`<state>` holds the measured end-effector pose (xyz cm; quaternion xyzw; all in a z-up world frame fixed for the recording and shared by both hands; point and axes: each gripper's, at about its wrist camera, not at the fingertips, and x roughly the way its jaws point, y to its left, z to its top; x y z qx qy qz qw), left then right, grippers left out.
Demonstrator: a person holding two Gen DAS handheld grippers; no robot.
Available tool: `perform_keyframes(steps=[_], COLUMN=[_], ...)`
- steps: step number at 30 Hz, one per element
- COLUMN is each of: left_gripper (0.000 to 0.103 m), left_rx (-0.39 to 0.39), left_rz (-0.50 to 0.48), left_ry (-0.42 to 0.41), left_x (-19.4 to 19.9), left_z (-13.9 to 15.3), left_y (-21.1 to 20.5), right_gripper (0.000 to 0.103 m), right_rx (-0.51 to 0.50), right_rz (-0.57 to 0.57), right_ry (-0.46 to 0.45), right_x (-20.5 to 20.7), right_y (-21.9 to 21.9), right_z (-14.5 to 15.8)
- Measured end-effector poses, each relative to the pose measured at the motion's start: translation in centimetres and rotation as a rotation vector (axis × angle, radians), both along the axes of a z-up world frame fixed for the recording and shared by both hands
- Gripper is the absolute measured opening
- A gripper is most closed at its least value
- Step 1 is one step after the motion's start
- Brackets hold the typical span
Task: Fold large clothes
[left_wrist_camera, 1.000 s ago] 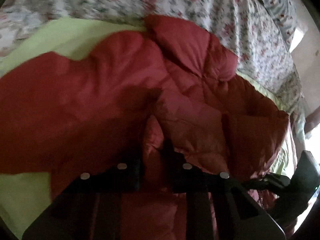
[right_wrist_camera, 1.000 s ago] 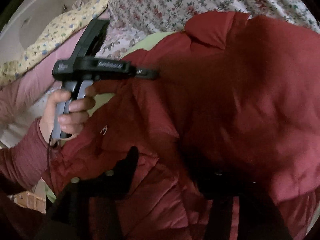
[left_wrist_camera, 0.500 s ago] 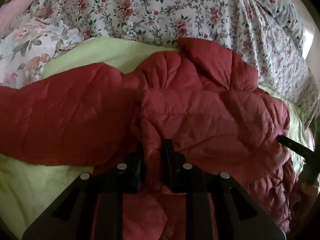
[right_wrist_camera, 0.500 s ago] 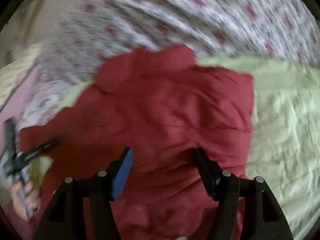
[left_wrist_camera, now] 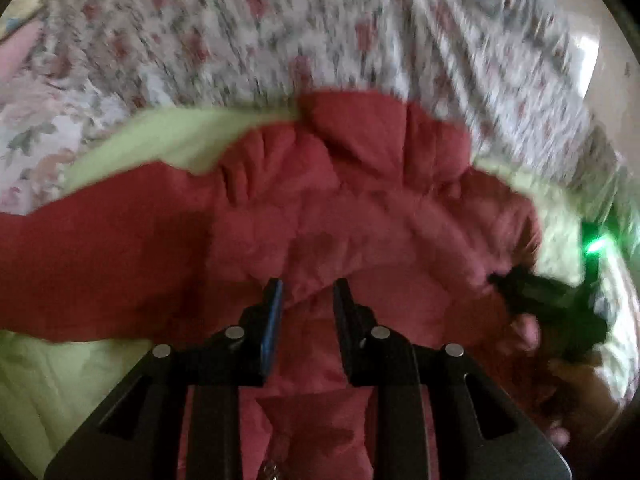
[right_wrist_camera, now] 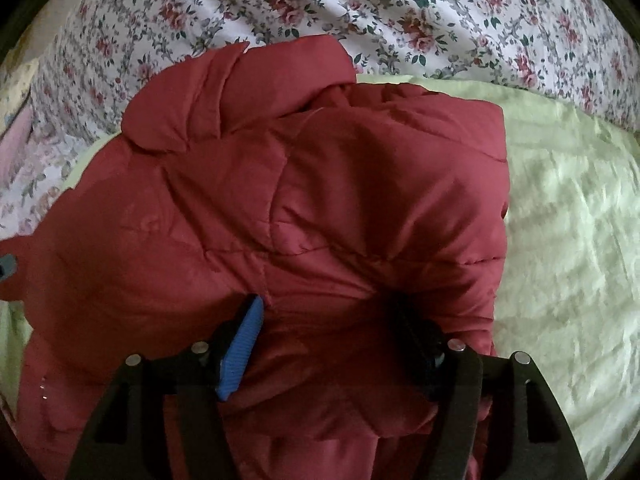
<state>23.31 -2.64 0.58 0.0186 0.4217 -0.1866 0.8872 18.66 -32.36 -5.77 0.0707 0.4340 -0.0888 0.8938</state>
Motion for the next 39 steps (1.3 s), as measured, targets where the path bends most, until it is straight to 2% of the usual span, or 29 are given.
perform_keyframes(steps=[2, 4, 7, 10, 13, 15, 17, 22, 25, 29, 32, 39], left_gripper=[0.022, 0.022, 0.022, 0.022, 0.022, 0.022, 0.022, 0.023, 0.031, 0.044, 0.048, 0.054], left_rx=[0.076, 0.047, 0.041, 0.063, 0.051, 0.032, 0.027, -0.019, -0.067, -0.081, -0.091, -0.179], left_rz=[0.028, 0.036, 0.036, 0.038, 0.038, 0.033, 0.028, 0.024, 0.020, 0.062, 0.118, 0.222], left_ry=[0.055, 0.085, 0.083, 0.071, 0.076, 0.083, 0.084, 0.104, 0.113, 0.110, 0.121, 0.144], left_x=[1.4, 2.1, 2.1, 1.9, 2.2, 2.4, 2.4, 2.0, 1.1, 0.0, -0.6, -2.0], left_z=[-3.0, -4.7, -4.7, -4.7, -4.6, -4.3, -4.2, -3.2, -2.4, -1.8, -1.9, -2.3], left_y=[-0.6, -0.1, 0.1, -0.3, -0.2, 0.1, 0.2, 1.1, 2.6, 5.0, 7.2, 12.7], right_gripper=[0.068, 0.069, 0.068, 0.068, 0.068, 0.068, 0.067, 0.067, 0.068, 0.068, 0.069, 0.070], right_rx=[0.000, 0.018, -0.015, -0.013, -0.048, -0.038, -0.004, -0.028, 0.014, 0.047, 0.098, 0.166], right_rz=[0.002, -0.002, -0.023, 0.029, 0.018, -0.011, -0.027, -0.031, -0.038, -0.004, 0.033, 0.085], right_ry=[0.002, 0.003, -0.001, -0.065, -0.018, 0.027, 0.021, 0.036, 0.022, -0.015, -0.033, -0.057], right_x=[0.1, 0.0, -0.6, -1.7, -1.2, -0.8, -0.7, -0.7, -1.5, -3.7, -5.8, -10.4], right_y=[-0.2, -0.4, 0.3, 1.8, 2.0, 0.8, -0.2, 0.4, 0.3, 1.4, 2.4, 4.5], right_z=[0.0, 0.2, 1.4, 2.8, 1.9, 0.5, 0.3, 0.2, 1.4, 3.4, 4.5, 5.7])
